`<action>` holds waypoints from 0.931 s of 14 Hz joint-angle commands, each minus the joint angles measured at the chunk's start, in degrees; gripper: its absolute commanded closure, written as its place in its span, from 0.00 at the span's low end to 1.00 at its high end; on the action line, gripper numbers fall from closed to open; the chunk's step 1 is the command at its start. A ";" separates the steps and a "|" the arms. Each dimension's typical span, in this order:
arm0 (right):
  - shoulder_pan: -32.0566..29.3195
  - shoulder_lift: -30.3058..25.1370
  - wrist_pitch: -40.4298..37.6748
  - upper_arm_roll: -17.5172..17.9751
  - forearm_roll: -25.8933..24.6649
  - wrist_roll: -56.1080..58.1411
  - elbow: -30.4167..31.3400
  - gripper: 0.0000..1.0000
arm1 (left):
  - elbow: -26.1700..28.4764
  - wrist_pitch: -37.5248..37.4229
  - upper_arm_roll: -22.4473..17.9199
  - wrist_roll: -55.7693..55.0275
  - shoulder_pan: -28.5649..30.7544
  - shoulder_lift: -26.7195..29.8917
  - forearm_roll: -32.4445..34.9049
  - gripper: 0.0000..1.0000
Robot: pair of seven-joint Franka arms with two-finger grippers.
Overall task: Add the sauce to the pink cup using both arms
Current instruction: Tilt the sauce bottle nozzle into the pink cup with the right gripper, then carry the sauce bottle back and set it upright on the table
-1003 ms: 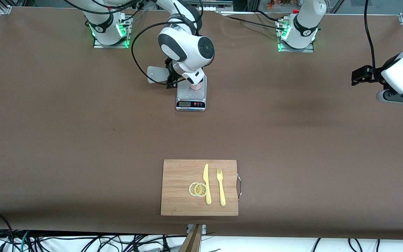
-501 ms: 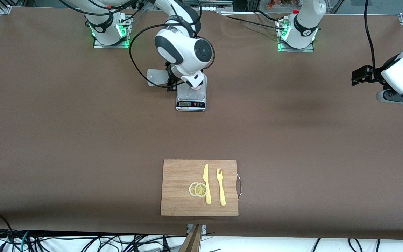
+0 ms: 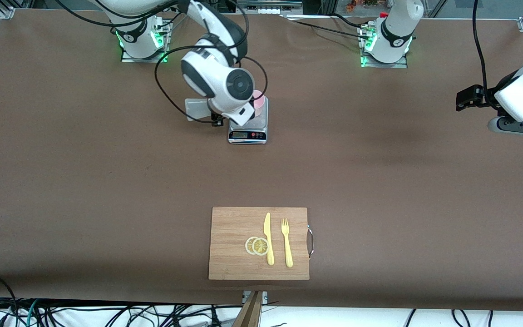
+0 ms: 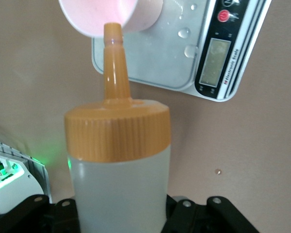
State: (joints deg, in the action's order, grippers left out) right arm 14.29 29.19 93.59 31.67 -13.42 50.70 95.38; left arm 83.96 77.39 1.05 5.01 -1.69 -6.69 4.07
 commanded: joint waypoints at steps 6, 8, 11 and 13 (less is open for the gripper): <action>-20.94 -5.73 1.07 0.23 19.38 31.18 0.60 1.00 | -2.22 -1.11 0.26 1.14 0.37 -1.05 -0.47 0.00; -26.48 -5.73 0.90 -0.29 25.60 38.64 1.30 1.00 | -2.22 -1.11 0.26 1.14 0.37 -1.05 -0.47 0.00; -29.14 -5.46 -0.07 -7.73 37.72 51.47 3.40 1.00 | -2.22 -1.11 0.26 1.14 0.37 -1.05 -0.47 0.00; -30.10 -4.24 -2.87 -13.72 46.51 60.43 5.42 1.00 | -2.22 -1.11 0.26 1.14 0.37 -1.05 -0.47 0.00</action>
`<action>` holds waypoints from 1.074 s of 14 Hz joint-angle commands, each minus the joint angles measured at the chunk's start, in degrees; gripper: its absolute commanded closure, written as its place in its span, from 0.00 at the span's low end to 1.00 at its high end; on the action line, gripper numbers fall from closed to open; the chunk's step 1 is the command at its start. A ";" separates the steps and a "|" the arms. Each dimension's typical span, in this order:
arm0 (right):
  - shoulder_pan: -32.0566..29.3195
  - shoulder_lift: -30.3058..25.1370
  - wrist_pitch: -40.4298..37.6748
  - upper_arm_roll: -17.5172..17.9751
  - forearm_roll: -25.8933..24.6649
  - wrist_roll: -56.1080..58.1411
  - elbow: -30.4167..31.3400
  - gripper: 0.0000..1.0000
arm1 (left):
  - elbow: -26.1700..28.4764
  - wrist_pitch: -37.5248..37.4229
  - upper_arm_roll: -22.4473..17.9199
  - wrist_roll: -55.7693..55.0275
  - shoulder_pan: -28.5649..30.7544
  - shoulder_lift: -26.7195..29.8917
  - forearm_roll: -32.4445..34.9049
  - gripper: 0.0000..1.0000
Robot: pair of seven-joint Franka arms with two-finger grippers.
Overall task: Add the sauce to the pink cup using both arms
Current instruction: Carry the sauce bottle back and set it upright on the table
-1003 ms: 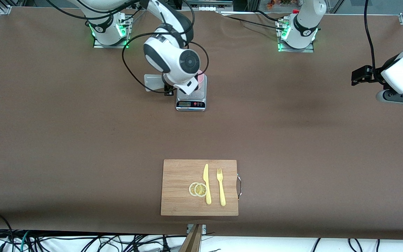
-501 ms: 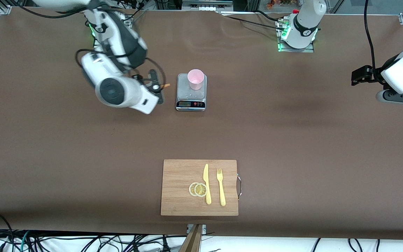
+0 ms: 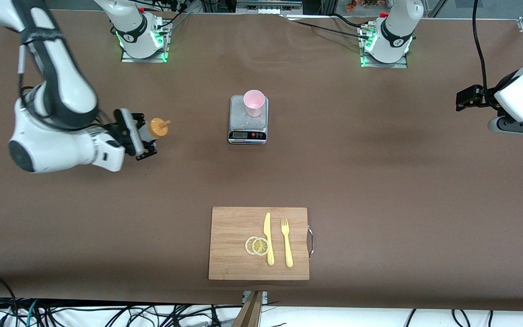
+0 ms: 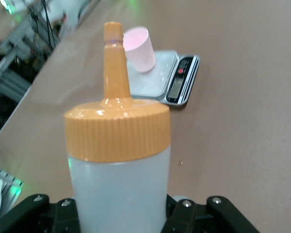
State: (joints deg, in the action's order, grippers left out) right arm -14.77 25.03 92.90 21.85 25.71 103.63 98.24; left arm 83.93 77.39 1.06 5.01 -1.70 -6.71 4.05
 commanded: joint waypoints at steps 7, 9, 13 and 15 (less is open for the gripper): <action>-7.37 9.84 -13.44 -14.90 22.98 29.85 8.02 1.00 | -2.19 -1.11 0.25 1.14 0.38 -1.03 -0.45 0.00; -8.87 13.97 -13.53 -15.16 22.99 36.43 7.94 1.00 | -2.19 -1.11 0.25 1.14 0.29 -1.03 -0.45 0.00; -9.40 19.17 -13.18 -15.87 23.42 42.26 7.23 1.00 | -2.19 -1.11 0.25 1.14 0.29 -1.03 -0.45 0.00; -9.40 20.84 -13.35 -15.87 24.56 42.89 7.14 1.00 | -2.19 -1.11 0.25 1.14 0.29 -1.03 -0.45 0.00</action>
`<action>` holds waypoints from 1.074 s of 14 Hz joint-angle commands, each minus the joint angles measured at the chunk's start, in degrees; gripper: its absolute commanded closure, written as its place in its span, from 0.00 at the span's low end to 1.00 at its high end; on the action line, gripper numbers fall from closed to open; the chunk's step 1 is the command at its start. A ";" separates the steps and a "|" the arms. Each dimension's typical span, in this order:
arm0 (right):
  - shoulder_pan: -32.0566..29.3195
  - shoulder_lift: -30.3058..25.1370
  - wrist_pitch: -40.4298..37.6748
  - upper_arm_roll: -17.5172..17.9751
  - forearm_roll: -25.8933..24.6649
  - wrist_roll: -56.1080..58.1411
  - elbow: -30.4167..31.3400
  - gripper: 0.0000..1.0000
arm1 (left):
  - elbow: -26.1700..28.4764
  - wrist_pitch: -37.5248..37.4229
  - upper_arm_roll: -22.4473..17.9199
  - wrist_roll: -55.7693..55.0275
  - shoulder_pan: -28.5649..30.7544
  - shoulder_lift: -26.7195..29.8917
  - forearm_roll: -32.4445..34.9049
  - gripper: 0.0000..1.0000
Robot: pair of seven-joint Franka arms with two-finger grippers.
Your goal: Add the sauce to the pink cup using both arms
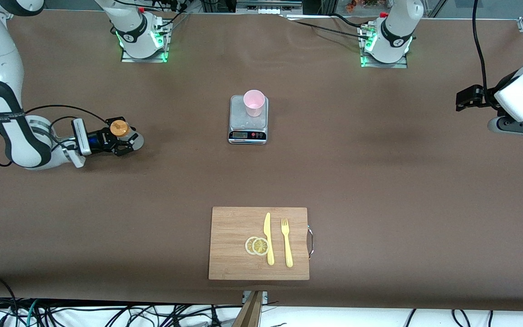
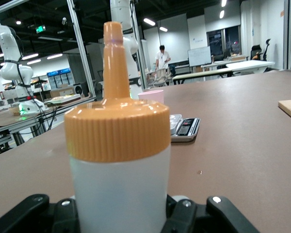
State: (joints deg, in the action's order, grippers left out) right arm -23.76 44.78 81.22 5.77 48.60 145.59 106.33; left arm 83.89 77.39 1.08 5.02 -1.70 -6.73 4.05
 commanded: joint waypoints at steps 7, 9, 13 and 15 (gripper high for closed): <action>-0.41 1.45 -2.56 -1.02 -2.87 -0.57 -4.46 0.00 | -2.15 -1.11 0.24 1.14 0.30 -1.01 -0.45 0.00; -0.50 1.36 -2.74 -2.77 -6.13 -1.19 -5.69 0.00 | -2.15 -1.11 0.24 1.14 0.30 -1.01 -0.45 0.00; -0.93 0.75 -4.93 -6.03 -12.81 -3.38 -11.31 0.00 | -2.15 -1.11 0.24 1.14 0.30 -1.01 -0.45 0.00; -1.03 -2.66 -4.06 -6.65 -16.15 -8.54 -11.59 0.00 | -2.15 -1.11 0.24 1.14 0.30 -1.01 -0.45 0.00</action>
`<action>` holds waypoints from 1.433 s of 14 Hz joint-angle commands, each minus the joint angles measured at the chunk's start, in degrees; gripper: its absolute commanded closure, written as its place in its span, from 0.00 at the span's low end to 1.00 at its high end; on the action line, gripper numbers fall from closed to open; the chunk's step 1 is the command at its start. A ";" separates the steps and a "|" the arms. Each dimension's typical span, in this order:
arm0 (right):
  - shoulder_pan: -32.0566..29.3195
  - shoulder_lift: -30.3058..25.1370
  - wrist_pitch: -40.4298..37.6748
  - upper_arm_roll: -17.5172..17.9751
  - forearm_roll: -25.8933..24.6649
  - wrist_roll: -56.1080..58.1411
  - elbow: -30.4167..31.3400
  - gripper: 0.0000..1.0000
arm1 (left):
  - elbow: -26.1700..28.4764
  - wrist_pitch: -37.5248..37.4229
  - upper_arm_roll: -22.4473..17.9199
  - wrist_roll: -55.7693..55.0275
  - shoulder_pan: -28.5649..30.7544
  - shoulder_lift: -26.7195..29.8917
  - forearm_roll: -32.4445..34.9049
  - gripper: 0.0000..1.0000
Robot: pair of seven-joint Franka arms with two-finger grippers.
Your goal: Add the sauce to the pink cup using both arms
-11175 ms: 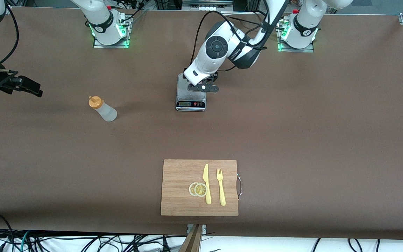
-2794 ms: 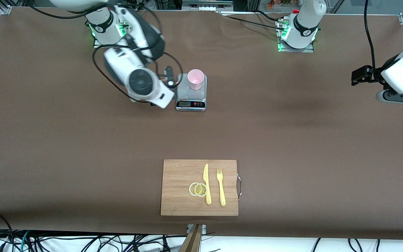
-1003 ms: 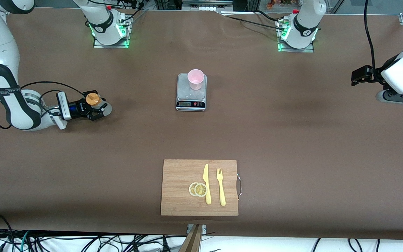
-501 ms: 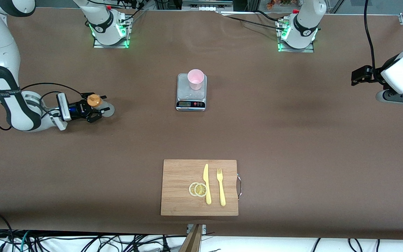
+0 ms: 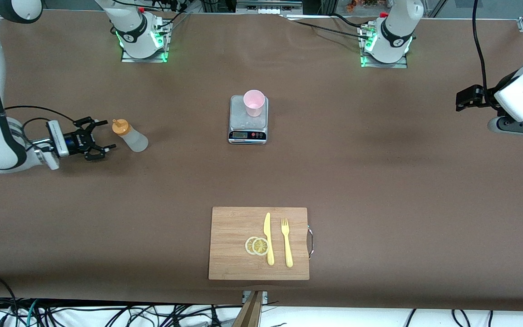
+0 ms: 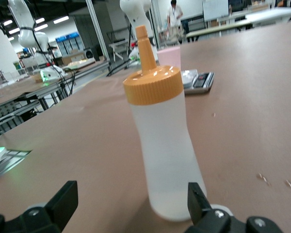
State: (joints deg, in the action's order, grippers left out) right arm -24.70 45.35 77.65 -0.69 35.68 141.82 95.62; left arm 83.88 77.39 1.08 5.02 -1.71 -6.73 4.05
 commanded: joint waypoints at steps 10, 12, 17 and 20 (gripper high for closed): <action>10.19 -24.94 9.25 -1.60 -15.80 -42.73 2.62 0.00 | -2.15 -1.11 0.24 1.05 0.21 -1.00 -0.45 0.00; 13.87 -30.99 14.00 -1.68 -17.66 -53.34 6.57 0.00 | -2.15 -1.11 0.32 1.05 0.21 -1.00 -0.45 0.00; 25.56 -40.16 17.45 -1.68 -29.25 -87.70 8.88 0.00 | -2.15 -1.11 0.32 1.14 0.21 -1.00 -0.45 0.00; 30.41 -42.62 18.51 -1.59 -33.74 -107.83 8.88 0.00 | -2.15 -1.11 0.32 1.05 0.21 -1.00 -0.45 0.00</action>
State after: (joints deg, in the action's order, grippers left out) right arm 3.16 5.30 94.37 -1.52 4.81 44.35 102.21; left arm 83.84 77.39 1.18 5.02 -1.74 -6.78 4.05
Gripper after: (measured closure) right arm 0.000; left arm 0.000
